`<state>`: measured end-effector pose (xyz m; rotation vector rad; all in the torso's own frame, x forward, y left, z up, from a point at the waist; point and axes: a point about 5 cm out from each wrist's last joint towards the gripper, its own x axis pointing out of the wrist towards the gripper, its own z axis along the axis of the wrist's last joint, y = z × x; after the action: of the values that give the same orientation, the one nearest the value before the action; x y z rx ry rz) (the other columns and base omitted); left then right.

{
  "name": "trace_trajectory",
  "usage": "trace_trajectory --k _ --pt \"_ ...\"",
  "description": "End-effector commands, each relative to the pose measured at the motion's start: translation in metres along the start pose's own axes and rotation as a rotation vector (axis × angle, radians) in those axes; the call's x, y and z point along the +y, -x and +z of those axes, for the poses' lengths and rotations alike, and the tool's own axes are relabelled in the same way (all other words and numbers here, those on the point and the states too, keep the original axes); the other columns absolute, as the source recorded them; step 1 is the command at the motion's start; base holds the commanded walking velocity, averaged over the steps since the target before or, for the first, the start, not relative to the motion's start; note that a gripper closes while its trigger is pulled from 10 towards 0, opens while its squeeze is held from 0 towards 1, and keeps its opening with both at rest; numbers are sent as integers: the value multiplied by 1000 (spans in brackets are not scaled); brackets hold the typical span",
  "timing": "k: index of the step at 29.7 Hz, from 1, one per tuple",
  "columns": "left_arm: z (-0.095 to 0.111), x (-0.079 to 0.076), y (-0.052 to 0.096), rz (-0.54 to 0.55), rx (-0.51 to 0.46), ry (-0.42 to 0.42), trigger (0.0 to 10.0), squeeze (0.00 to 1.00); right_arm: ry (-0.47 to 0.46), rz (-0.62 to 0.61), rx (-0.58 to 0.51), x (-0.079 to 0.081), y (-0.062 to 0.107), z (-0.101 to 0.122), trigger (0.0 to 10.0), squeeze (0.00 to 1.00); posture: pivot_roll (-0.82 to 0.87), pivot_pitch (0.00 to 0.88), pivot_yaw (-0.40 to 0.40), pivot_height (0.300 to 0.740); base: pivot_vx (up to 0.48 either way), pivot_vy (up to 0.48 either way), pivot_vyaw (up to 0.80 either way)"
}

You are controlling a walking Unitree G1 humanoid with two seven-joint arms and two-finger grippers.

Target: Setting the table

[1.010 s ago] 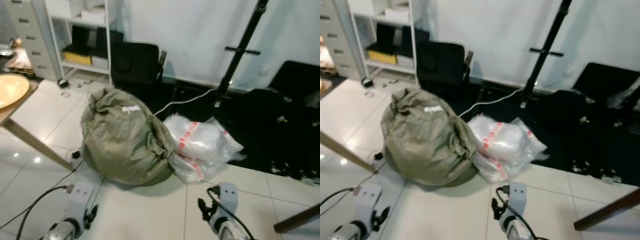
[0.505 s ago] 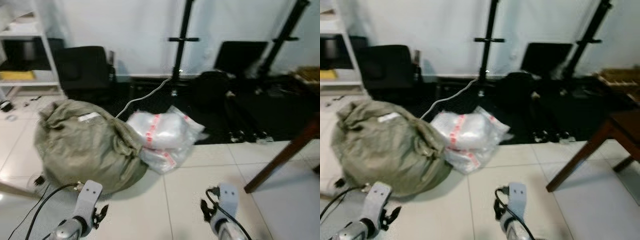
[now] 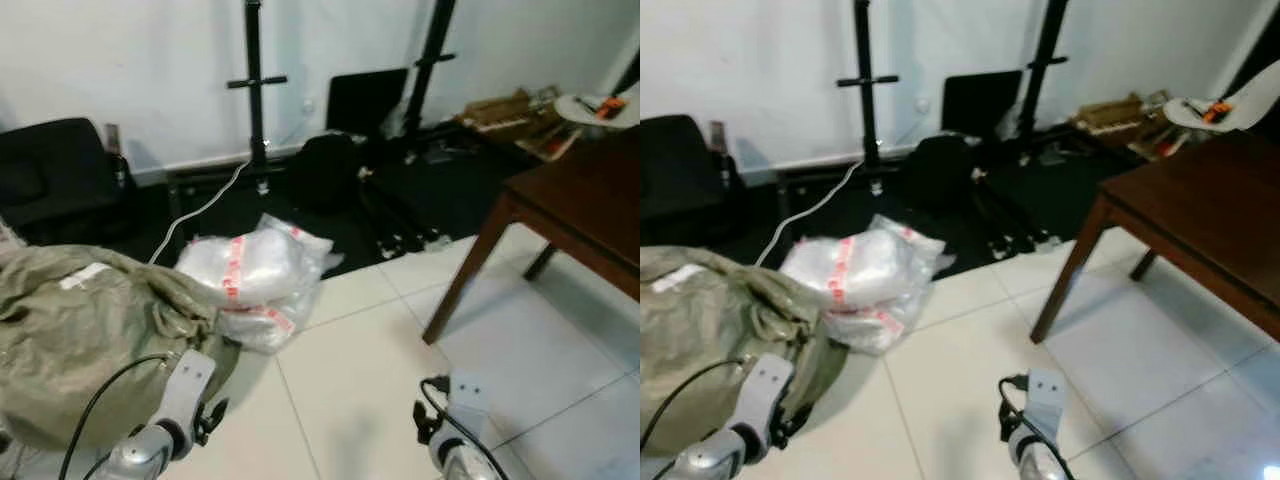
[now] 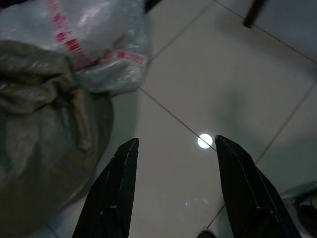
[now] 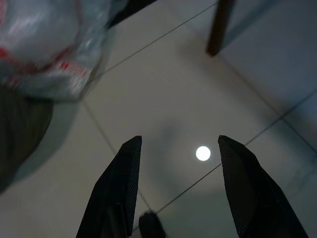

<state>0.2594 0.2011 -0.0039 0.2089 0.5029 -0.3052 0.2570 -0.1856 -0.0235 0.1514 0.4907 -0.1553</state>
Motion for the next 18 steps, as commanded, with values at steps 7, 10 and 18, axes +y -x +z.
trace_trajectory --k 7,10,18 --pt "-12 -3 2 -2 35 4 10000 0 2 2 28 -1 2 -8 10000 0 22 30 51 740 0 0 -800" --pt "-11 -4 2 -3 32 1 10000 0 2 4 24 0 2 -7 10000 0 20 29 50 740 0 0 -800" --pt "-11 -3 1 3 26 7 10000 0 1 11 15 1 2 -5 10000 0 20 24 48 740 0 0 -800"
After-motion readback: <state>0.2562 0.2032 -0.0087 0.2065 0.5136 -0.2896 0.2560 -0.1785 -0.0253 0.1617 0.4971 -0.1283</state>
